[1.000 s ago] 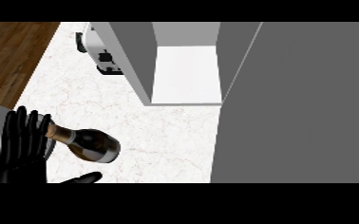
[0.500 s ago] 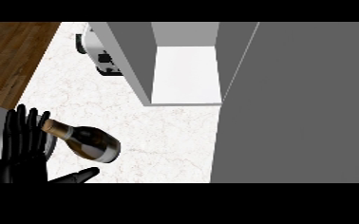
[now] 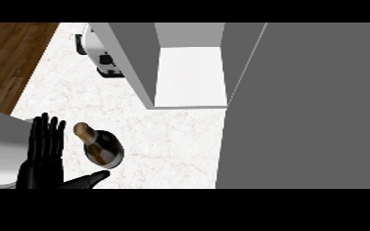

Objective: Pick up the wine, place it into the cabinet and close the cabinet

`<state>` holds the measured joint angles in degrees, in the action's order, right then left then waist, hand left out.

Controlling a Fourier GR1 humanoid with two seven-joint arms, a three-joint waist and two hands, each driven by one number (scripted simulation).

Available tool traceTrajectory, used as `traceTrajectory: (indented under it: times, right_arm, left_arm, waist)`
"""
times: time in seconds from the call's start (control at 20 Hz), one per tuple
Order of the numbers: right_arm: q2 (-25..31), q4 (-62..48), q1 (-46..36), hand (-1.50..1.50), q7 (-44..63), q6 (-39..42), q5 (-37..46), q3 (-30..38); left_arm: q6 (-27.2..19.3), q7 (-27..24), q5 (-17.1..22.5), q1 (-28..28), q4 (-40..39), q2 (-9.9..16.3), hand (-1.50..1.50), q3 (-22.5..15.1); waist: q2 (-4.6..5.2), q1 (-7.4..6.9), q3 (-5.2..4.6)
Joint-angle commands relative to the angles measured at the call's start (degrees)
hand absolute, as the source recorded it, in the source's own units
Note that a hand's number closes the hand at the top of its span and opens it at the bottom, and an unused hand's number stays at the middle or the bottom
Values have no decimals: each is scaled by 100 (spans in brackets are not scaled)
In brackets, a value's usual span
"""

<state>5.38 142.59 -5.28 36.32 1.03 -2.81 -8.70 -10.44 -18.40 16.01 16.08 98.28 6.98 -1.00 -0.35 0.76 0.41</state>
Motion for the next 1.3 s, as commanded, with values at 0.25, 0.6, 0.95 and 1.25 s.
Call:
traceTrajectory:
  times: [0.25,0.6,0.95,1.25]
  right_arm:
    - [143,1055,566,-150,391,203,-734,401]
    - [17,796,241,-150,463,157,-343,51]
    - [67,962,19,-150,736,28,-310,185]
    - [-104,686,543,-150,50,184,-89,-131]
  left_arm:
    - [307,-314,-111,-160,-1202,-106,-150,28]
    - [396,-445,-39,-693,-1917,-170,-150,291]
    - [736,-1014,-42,-640,-2571,-265,-150,366]
    - [839,-1231,-43,-1066,-3189,-355,-150,488]
  waist:
    - [26,-23,-40]
    - [29,-49,-43]
    - [27,-55,-44]
    - [30,-49,-41]
